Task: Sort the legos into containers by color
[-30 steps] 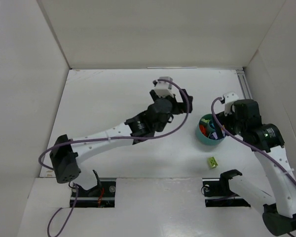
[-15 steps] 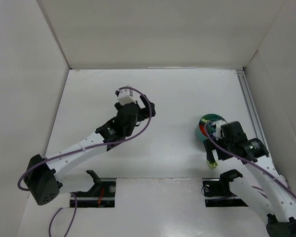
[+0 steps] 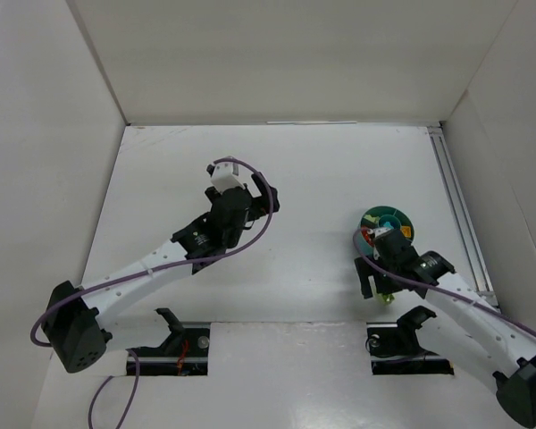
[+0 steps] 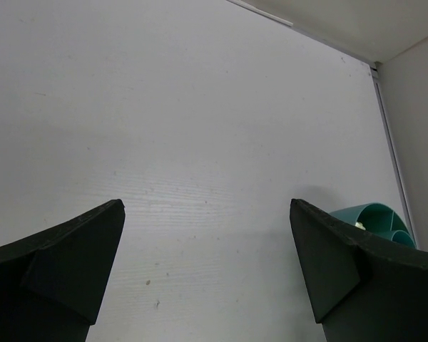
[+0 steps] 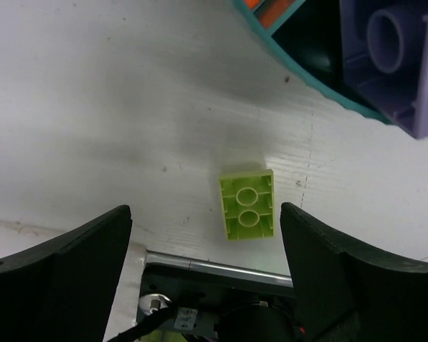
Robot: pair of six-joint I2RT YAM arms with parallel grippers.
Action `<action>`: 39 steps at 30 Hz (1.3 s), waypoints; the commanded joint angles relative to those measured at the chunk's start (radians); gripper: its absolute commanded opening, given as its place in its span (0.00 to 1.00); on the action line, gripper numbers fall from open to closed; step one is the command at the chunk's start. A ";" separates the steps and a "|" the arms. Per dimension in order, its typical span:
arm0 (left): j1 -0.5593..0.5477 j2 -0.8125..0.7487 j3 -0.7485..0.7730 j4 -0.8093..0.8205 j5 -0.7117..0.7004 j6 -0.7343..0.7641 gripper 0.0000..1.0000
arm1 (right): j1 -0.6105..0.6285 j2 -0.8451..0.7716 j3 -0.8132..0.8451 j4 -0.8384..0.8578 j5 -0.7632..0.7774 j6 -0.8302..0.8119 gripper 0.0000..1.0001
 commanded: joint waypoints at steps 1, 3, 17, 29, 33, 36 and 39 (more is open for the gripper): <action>0.000 -0.040 0.007 -0.014 -0.048 -0.008 1.00 | 0.019 0.044 -0.022 0.099 0.042 0.061 0.89; 0.000 -0.051 0.007 -0.014 -0.057 -0.008 1.00 | 0.019 0.077 -0.022 0.110 0.055 0.072 0.89; 0.009 -0.080 0.027 -0.059 -0.122 0.038 1.00 | 0.059 0.141 -0.052 0.141 -0.001 0.159 0.65; 0.009 -0.136 -0.002 -0.056 -0.131 0.056 1.00 | 0.198 0.227 0.018 0.043 0.032 0.320 0.84; 0.009 -0.155 -0.012 -0.055 -0.117 0.056 1.00 | 0.254 0.262 0.079 -0.022 0.104 0.430 0.88; 0.018 -0.164 -0.021 -0.046 -0.117 0.066 1.00 | 0.254 0.302 0.137 -0.075 0.167 0.458 0.93; 0.018 -0.173 -0.021 -0.046 -0.106 0.066 1.00 | 0.274 0.374 0.167 -0.094 0.168 0.455 0.94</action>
